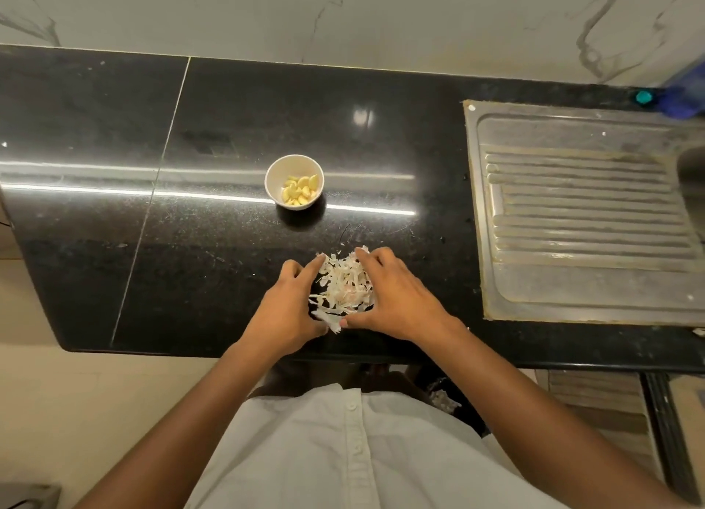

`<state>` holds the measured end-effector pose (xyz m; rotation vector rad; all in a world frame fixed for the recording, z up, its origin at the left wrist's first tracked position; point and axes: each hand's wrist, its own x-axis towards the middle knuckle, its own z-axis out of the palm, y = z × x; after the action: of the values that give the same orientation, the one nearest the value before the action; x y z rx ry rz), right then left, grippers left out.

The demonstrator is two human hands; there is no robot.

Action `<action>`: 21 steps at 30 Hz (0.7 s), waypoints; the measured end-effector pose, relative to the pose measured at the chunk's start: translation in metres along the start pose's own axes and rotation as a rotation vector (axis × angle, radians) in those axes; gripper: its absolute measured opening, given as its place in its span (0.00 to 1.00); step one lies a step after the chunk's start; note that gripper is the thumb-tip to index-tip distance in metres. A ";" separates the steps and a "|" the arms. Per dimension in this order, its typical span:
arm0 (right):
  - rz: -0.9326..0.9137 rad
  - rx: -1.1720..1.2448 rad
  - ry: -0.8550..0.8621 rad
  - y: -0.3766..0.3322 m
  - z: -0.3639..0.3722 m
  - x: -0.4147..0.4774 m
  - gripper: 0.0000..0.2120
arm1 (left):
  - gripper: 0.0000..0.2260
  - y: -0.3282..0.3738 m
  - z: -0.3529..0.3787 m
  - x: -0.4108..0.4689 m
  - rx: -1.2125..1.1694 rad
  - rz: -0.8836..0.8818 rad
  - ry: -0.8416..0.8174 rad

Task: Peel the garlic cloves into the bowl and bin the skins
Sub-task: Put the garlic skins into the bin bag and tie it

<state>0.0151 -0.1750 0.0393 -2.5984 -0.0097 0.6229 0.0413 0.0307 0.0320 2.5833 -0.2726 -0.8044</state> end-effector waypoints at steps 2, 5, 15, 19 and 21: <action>-0.002 -0.012 0.020 -0.007 0.004 0.004 0.50 | 0.50 0.004 -0.004 0.005 -0.007 0.039 0.002; 0.005 0.055 0.071 -0.016 0.009 0.004 0.36 | 0.40 0.008 -0.007 0.010 -0.026 0.086 0.019; 0.149 0.180 0.229 -0.037 0.026 0.004 0.09 | 0.12 0.008 -0.019 0.034 -0.154 0.237 0.017; 0.233 0.256 0.276 -0.037 0.023 0.007 0.07 | 0.09 0.013 -0.027 0.050 -0.076 0.292 -0.030; 0.272 0.296 0.303 -0.033 0.020 0.005 0.05 | 0.08 0.021 -0.032 0.054 -0.042 0.336 -0.052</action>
<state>0.0142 -0.1359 0.0362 -2.3924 0.5017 0.2862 0.1022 0.0066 0.0380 2.3887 -0.6764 -0.7434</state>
